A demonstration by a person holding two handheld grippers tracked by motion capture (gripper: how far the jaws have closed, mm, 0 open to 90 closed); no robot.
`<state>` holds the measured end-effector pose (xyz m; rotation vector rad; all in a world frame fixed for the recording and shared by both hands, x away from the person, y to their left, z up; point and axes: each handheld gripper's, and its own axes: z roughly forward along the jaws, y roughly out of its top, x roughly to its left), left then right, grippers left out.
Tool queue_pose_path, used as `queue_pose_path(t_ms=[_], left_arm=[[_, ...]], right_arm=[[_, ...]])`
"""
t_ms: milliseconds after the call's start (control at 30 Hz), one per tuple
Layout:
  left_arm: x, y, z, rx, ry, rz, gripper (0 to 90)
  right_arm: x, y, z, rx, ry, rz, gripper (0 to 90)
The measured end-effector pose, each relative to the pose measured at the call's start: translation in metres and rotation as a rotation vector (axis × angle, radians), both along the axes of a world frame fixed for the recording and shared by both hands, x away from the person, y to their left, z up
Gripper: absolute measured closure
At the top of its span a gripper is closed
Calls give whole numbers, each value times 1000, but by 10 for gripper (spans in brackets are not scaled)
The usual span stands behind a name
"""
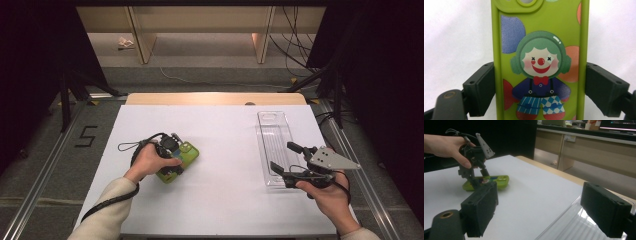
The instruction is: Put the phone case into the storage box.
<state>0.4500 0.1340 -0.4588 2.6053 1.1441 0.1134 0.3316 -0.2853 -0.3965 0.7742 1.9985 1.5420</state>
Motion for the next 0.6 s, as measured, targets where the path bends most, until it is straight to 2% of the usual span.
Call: queue_pose_path(t_ms=[133,167,400,600], left_arm=[[-2,1,4,-29,-26,6,161],[-3,1,6,-48,-43,8,161],[-7,3,10,-77,-96,20,161],[-12,3,15,-125,-144,25,161]], right_arm=[[0,0,0,0,-2,-1,156],[0,0,0,0,-1,-1,156],[0,0,0,-3,0,-3,155],[0,0,0,-5,-2,-4,155]])
